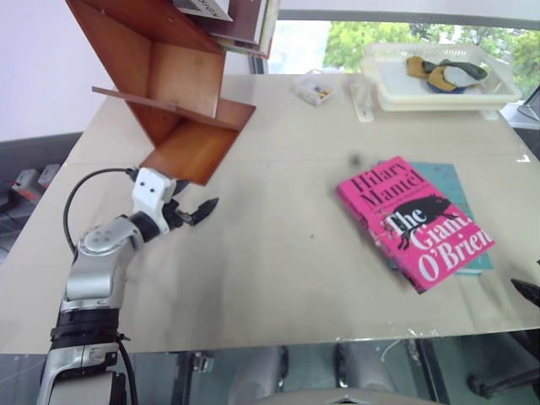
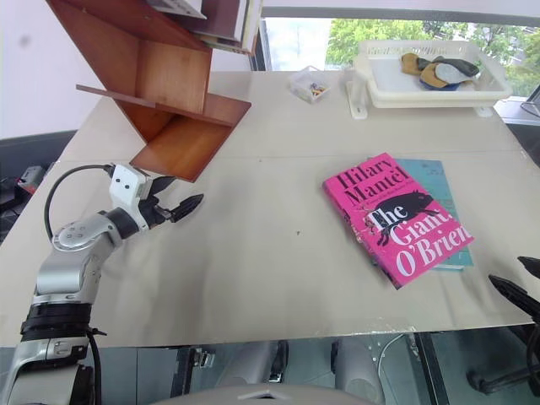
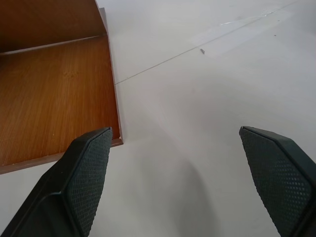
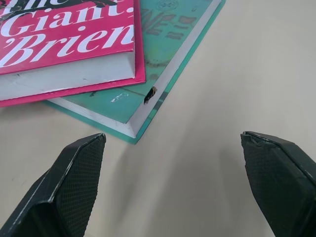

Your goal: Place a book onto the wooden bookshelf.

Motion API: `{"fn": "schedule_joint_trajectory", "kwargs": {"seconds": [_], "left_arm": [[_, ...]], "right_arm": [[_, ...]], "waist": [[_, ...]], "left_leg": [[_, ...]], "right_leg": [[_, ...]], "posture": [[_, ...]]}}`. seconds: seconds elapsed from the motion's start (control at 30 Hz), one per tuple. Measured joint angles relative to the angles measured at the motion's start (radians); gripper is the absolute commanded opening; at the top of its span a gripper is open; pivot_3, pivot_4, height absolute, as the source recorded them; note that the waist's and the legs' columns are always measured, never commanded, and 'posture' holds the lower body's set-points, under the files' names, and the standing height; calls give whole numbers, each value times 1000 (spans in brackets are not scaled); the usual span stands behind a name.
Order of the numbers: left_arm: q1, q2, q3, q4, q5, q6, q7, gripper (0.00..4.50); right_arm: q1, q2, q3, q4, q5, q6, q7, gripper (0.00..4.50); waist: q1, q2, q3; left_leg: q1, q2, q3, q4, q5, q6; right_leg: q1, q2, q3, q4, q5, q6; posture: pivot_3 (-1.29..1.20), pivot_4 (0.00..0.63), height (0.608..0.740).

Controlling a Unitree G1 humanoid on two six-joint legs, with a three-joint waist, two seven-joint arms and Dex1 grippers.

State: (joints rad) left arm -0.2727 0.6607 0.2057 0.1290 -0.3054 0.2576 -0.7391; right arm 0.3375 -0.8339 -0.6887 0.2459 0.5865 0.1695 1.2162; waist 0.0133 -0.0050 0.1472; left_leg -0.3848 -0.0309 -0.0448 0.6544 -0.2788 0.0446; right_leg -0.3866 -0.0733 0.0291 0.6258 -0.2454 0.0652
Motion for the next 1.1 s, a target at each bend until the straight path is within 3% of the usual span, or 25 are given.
{"fn": "schedule_joint_trajectory", "kwargs": {"seconds": [0.9,1.1], "left_arm": [[1,-12,0,-2,-33,22,-6,4379],[1,-28,-1,-67,-130,102,-72,4379]], "right_arm": [[27,0,-1,-10,7,1,-1,4500],[28,4,-17,-33,34,10,5,4500]], "waist": [[1,0,0],[1,0,0]], "left_leg": [[0,0,0,0,0,0],[0,0,0,0,0,0]], "right_leg": [[0,0,0,0,0,0],[0,0,0,0,0,0]], "posture": [[0,150,740],[0,150,740]]}}
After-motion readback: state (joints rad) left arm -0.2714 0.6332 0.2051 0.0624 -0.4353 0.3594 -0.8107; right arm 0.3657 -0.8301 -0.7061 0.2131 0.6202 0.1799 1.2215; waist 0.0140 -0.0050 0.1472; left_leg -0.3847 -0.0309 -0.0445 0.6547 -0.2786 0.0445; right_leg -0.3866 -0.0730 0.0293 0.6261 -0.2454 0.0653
